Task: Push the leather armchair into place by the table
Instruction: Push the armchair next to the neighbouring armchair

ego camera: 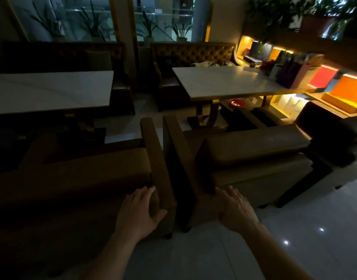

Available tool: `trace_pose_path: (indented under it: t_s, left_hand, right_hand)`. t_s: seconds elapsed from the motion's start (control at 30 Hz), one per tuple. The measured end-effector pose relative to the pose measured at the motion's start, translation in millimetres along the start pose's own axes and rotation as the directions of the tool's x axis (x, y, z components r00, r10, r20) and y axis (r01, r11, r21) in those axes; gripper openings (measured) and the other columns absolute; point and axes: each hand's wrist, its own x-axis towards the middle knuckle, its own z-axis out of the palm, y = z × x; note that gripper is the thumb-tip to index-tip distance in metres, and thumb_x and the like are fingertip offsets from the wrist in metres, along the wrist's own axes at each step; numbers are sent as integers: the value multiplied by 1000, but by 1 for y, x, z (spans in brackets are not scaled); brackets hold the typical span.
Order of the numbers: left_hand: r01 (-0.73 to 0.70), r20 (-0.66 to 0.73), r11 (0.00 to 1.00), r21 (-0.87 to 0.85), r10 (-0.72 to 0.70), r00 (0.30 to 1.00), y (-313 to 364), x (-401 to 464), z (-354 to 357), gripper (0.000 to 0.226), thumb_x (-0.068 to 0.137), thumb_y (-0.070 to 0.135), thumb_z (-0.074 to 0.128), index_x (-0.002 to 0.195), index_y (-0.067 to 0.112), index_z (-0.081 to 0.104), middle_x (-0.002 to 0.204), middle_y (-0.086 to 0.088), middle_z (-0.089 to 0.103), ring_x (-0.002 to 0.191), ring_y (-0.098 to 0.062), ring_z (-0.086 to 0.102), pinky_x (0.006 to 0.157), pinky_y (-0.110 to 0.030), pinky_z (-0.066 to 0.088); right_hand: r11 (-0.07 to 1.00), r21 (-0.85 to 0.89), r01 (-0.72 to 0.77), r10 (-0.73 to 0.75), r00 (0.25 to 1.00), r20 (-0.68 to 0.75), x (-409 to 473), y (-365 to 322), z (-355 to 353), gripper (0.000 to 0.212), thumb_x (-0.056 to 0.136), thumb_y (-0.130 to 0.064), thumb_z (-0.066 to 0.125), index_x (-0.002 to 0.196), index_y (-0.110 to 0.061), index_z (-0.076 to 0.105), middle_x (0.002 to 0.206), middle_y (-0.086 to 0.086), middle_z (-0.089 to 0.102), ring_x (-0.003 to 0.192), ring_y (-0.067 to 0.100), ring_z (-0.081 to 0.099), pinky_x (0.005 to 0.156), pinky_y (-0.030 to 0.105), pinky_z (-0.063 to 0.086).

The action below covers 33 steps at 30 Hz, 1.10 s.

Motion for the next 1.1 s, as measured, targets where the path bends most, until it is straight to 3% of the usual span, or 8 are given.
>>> trace_pose_path:
  t_s: [0.07,0.2,0.43,0.63,0.77,0.87,0.97,1.1]
  left_hand:
    - [-8,12,1000,-4,8,1000,23,13,12,86,83,76,45,154,36,15,163,6,17,148,-19,13,120,-41,17]
    - [-3,45,999,-37,4,999,62,52,42,89,81,76,49,153,37,14,162,5,16,148,-21,15,118,-42,23]
    - [33,120,995,-91,-22,992,128,144,115,95,75,83,47,153,41,11,163,7,14,146,-23,20,116,-43,27]
    - [31,186,994,-103,-11,982,185,194,158,99,74,78,58,153,39,12,162,7,15,146,-20,19,117,-42,25]
    - [50,200,998,-47,-40,979,210,220,178,100,74,74,62,153,38,13,162,4,15,145,-24,19,118,-43,23]
    - [97,212,995,-21,-91,973,219,237,194,102,73,69,68,153,37,13,162,2,15,145,-26,19,118,-44,21]
    - [135,209,991,8,-133,969,226,247,209,105,71,65,72,153,35,14,161,-2,17,144,-28,20,118,-44,19]
    - [193,179,980,40,-196,964,233,257,225,109,67,65,75,152,34,15,156,-7,20,140,-32,26,115,-44,23]
  right_hand:
    - [999,-24,-29,30,999,14,10,37,2,90,70,-62,56,148,-44,16,155,8,30,140,31,31,109,51,37]
    - [994,-75,-74,74,997,4,32,95,-5,92,77,-63,64,151,-40,14,158,9,24,144,31,26,113,47,33]
    - [994,-86,-61,65,997,39,107,182,-18,91,76,-76,55,150,-37,19,159,8,24,142,30,30,112,48,35]
    - [995,-92,-22,30,995,95,160,239,-30,89,81,-72,54,153,-36,15,162,10,14,148,29,16,116,45,27]
    - [994,-107,13,0,993,121,195,276,-32,93,78,-74,55,153,-37,15,162,10,17,147,29,20,115,42,31]
    - [991,-113,70,-54,988,143,225,301,-29,102,72,-79,56,152,-38,9,161,7,18,146,29,21,113,45,35]
    - [979,-168,111,-78,978,194,249,318,-22,105,72,-79,56,153,-39,2,163,5,9,149,30,11,116,50,27]
    - [961,-232,154,-107,973,206,264,328,-12,102,72,-78,57,152,-37,10,160,6,16,148,30,13,115,49,26]
